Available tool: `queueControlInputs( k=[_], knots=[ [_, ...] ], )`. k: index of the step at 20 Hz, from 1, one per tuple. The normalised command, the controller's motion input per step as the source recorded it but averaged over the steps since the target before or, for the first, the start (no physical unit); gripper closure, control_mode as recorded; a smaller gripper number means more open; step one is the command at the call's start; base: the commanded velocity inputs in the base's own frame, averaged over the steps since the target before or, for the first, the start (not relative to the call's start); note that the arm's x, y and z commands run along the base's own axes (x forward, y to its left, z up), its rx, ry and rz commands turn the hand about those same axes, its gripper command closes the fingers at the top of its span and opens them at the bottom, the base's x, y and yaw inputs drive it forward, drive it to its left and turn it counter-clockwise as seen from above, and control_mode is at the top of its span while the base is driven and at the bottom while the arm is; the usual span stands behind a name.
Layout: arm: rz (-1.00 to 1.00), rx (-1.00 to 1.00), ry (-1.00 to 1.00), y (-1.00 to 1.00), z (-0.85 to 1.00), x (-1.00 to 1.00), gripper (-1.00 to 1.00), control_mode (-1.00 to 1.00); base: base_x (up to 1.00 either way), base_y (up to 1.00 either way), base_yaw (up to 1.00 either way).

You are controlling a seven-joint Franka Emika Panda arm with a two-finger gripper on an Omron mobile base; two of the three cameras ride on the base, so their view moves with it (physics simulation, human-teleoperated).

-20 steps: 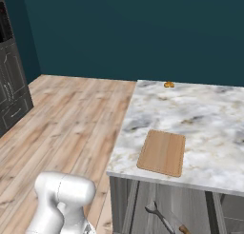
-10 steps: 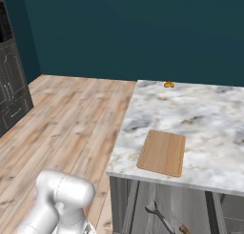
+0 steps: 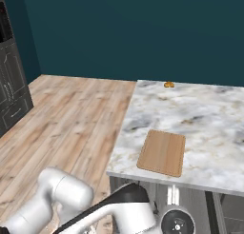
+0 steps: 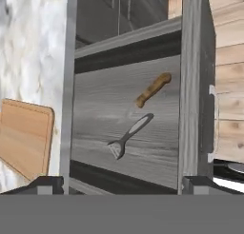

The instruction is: Open the drawer on the right and place the cutting tools on the cutting board.

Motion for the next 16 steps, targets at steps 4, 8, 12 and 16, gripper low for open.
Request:
queueControlInputs(
  k=[4,8,12,16],
  knots=[
    [0.13,-0.01,0.44,-0.04,0.0,0.93,-1.0,-1.0,0.0,0.0,0.0],
    [0.33,0.0,0.38,-0.32,-0.09,1.0,-1.0,-1.0,0.0,0.0,0.0],
    [0.31,0.0,0.3,-0.21,-0.12,0.47,-1.0,-1.0,0.0,0.0,0.0],
    [0.04,0.01,0.02,-0.47,-0.35,0.0,-1.0,-1.0,0.0,0.0,0.0]
  ],
)
